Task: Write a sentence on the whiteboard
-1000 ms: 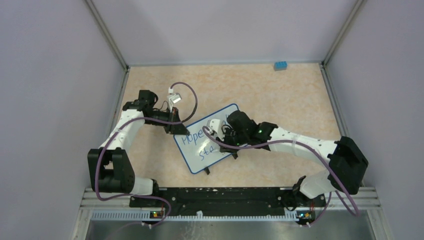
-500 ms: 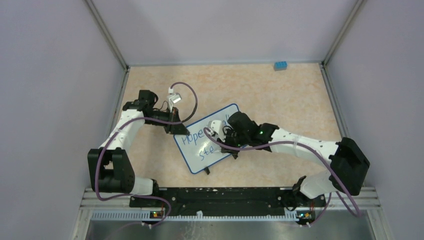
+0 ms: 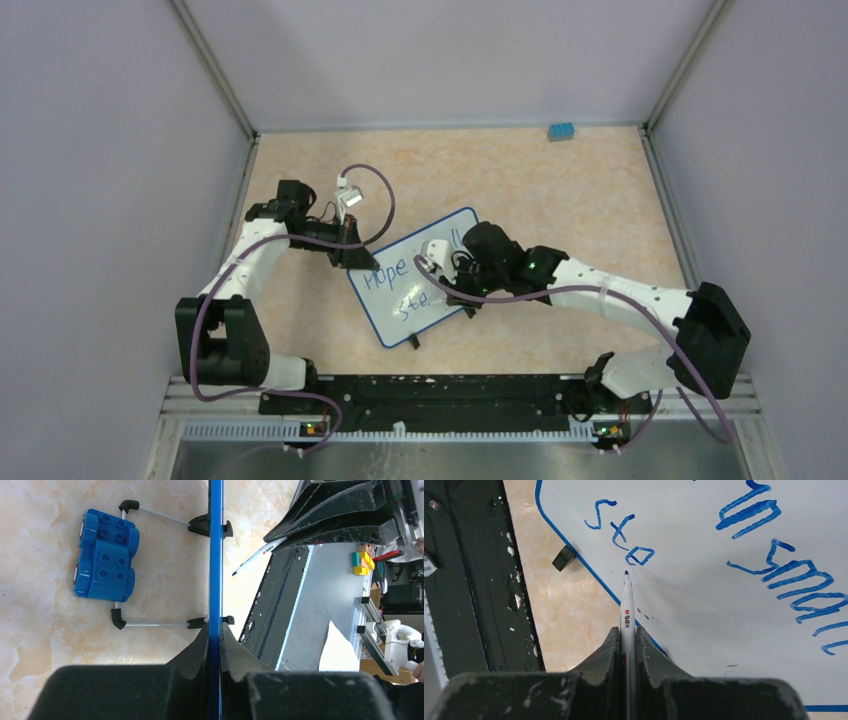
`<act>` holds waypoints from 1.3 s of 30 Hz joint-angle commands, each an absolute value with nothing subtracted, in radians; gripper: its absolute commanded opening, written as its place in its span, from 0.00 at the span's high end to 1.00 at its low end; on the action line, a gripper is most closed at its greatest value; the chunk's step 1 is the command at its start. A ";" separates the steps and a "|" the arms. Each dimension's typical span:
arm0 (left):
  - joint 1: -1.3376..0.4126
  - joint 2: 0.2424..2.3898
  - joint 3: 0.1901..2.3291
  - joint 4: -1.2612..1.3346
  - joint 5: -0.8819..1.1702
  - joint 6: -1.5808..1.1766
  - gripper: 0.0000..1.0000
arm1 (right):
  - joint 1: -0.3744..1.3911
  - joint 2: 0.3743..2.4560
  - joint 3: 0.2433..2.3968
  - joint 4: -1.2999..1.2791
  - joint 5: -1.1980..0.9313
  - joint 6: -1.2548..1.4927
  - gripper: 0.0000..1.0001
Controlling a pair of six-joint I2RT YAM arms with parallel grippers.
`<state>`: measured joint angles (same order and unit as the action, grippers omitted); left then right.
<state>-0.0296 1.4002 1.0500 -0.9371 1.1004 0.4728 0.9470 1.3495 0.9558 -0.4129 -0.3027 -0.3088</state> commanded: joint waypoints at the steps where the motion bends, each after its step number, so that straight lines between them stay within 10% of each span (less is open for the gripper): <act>1: -0.034 1.387 1.039 -0.927 1.090 0.481 1.00 | 0.943 1.295 0.996 -0.408 -0.296 -0.326 1.00; 39: -0.034 1.384 1.038 -0.925 1.094 0.479 1.00 | 0.888 1.357 1.032 -0.361 -0.295 -0.307 1.00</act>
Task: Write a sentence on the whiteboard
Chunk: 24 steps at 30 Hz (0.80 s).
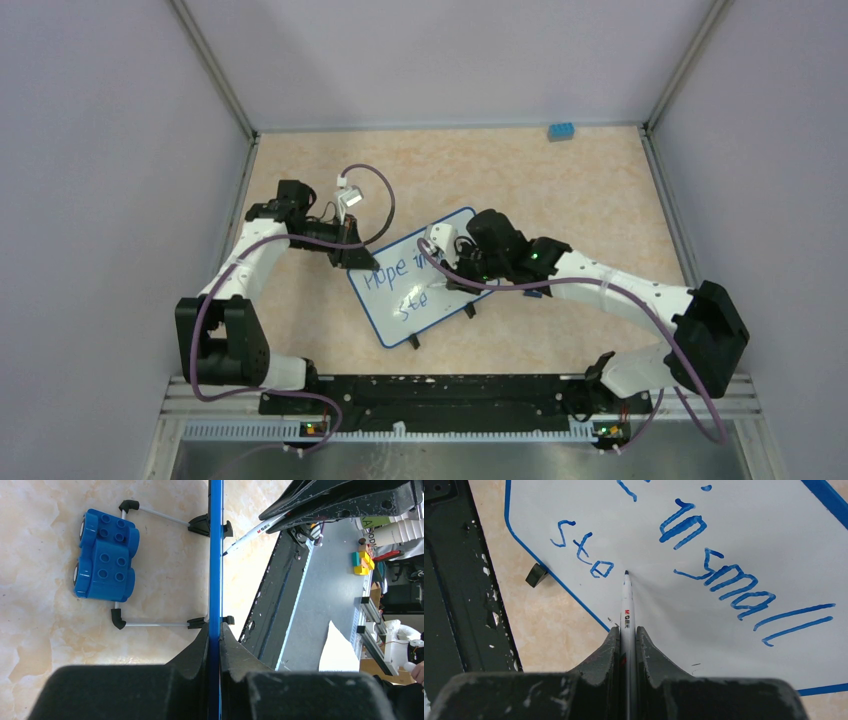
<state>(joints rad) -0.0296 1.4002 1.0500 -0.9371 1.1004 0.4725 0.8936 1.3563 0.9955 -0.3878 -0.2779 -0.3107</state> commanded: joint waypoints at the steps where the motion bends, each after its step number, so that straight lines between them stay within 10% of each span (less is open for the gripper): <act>1: -0.035 1.385 1.038 -0.924 1.094 0.478 1.00 | 0.889 1.358 1.029 -0.361 -0.300 -0.307 1.00; 24: -0.034 1.386 1.037 -0.924 1.092 0.479 1.00 | 0.868 1.371 1.028 -0.373 -0.243 -0.296 1.00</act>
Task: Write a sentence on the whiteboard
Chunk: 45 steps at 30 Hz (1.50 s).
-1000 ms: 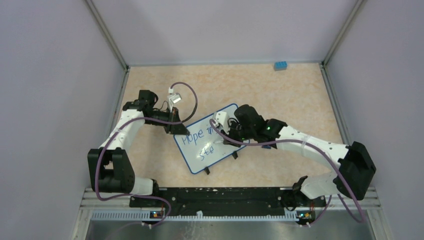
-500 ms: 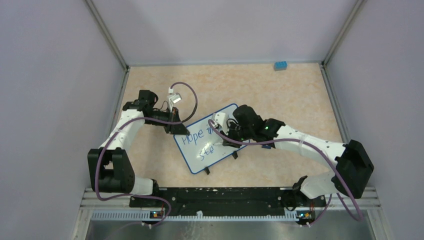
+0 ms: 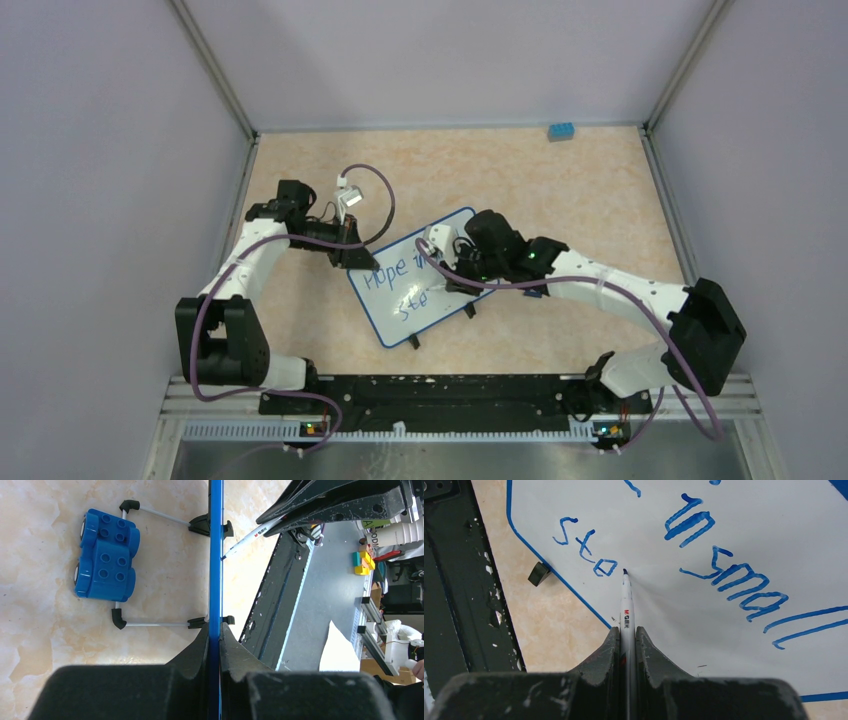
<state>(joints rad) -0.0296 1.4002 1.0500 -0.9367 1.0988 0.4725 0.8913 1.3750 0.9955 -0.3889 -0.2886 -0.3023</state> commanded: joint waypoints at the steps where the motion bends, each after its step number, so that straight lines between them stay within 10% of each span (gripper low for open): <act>1: -0.034 1.386 1.037 -0.924 1.092 0.478 1.00 | 0.865 1.365 1.030 -0.376 -0.242 -0.296 1.00; 45: -0.034 1.384 1.035 -0.923 1.089 0.480 1.00 | 0.965 1.353 0.976 -0.365 -0.336 -0.302 1.00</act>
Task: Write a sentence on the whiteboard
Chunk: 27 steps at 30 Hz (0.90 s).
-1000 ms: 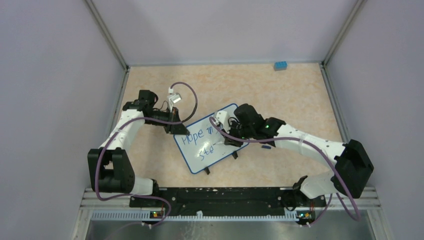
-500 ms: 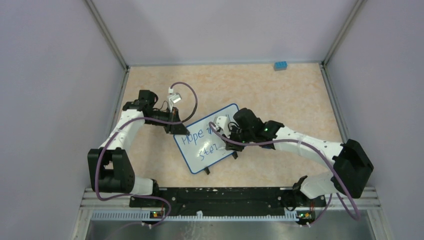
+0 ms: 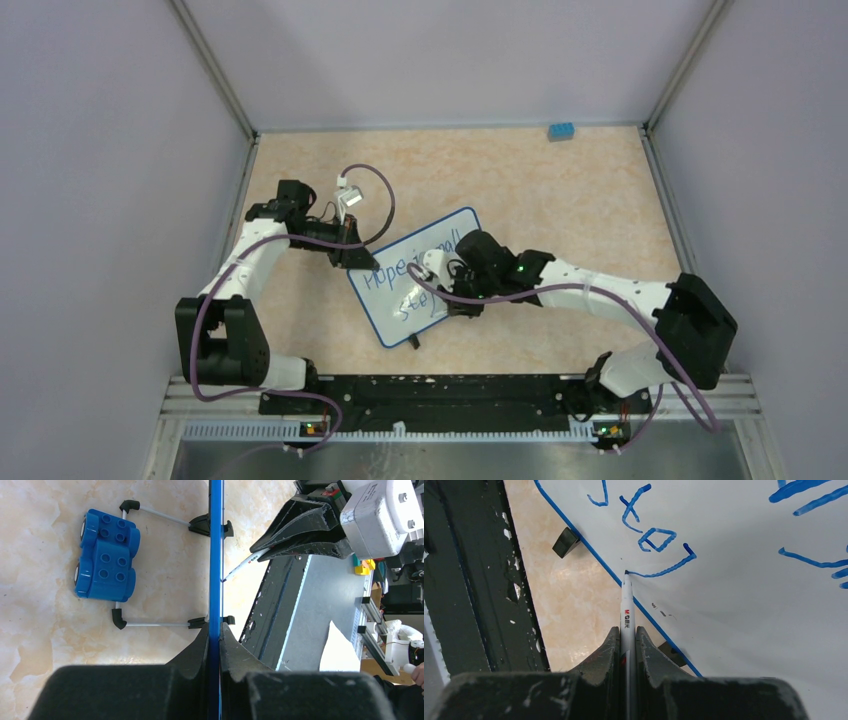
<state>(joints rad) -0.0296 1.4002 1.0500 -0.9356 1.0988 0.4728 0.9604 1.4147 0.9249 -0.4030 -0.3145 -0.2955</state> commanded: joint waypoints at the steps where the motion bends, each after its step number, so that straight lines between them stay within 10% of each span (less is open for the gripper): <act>1: -0.034 1.386 1.035 -0.924 1.089 0.480 1.00 | 0.958 1.336 0.974 -0.365 -0.337 -0.299 1.00; 27: -0.034 1.387 1.037 -0.925 1.091 0.483 1.00 | 0.877 1.368 1.023 -0.352 -0.280 -0.293 1.00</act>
